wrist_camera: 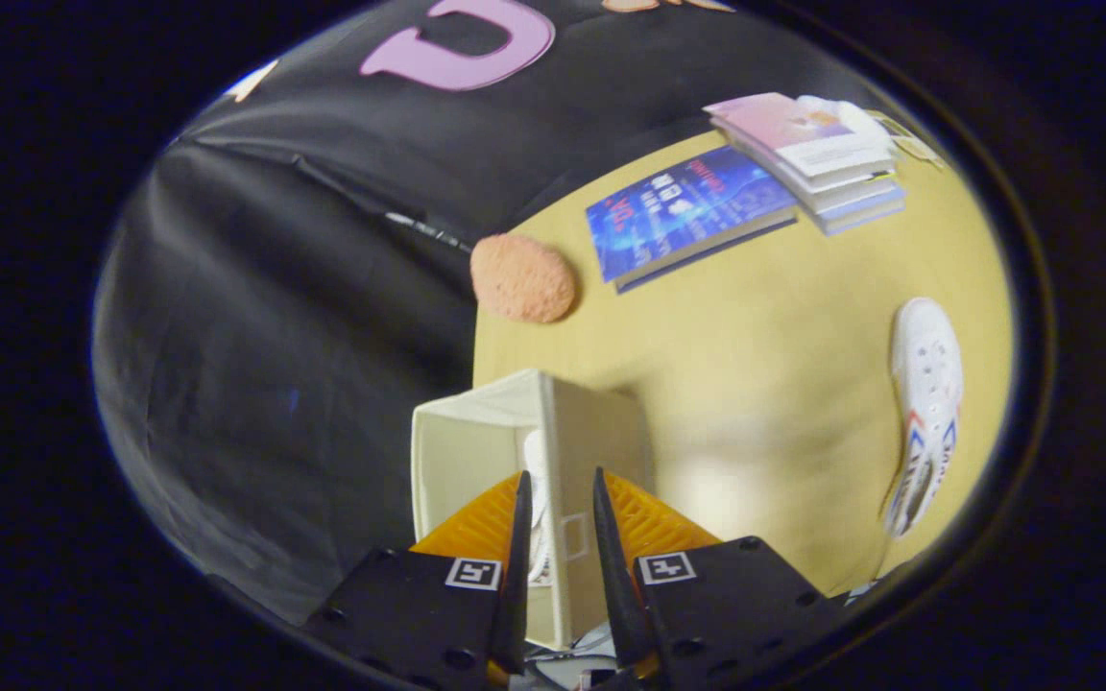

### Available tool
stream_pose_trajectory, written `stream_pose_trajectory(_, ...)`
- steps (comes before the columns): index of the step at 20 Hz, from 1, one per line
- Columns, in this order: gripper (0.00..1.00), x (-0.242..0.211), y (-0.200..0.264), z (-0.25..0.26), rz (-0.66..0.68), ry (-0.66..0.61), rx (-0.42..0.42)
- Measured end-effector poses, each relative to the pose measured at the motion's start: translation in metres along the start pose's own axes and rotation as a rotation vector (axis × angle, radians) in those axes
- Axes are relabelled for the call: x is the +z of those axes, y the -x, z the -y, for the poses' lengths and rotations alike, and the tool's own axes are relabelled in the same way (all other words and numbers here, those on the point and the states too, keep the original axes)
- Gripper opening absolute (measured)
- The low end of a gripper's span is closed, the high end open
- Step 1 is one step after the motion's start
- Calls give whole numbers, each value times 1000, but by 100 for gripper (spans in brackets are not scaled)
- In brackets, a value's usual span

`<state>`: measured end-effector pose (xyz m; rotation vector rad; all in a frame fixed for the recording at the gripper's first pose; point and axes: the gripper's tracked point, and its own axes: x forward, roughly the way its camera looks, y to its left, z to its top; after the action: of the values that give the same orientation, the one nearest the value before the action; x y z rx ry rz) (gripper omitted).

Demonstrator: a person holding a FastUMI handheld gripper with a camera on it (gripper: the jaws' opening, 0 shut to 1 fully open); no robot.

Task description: Open the storage box then place both shoes into the box .Put the left shoe in first, then the right shoe, with the right side of both shoes facing outward in a uniform manner.

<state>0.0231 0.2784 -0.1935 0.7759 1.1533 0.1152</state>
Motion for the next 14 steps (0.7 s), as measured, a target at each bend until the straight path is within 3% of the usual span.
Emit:
stream_pose_trajectory(6, 38, 46, 39, 134, 86, -82, -163)
stream_pose_trajectory(11, 38, 39, 57, 234, 68, -119, -324)
stream_pose_trajectory(14, 45, 27, 55, 270, 43, -130, -390)
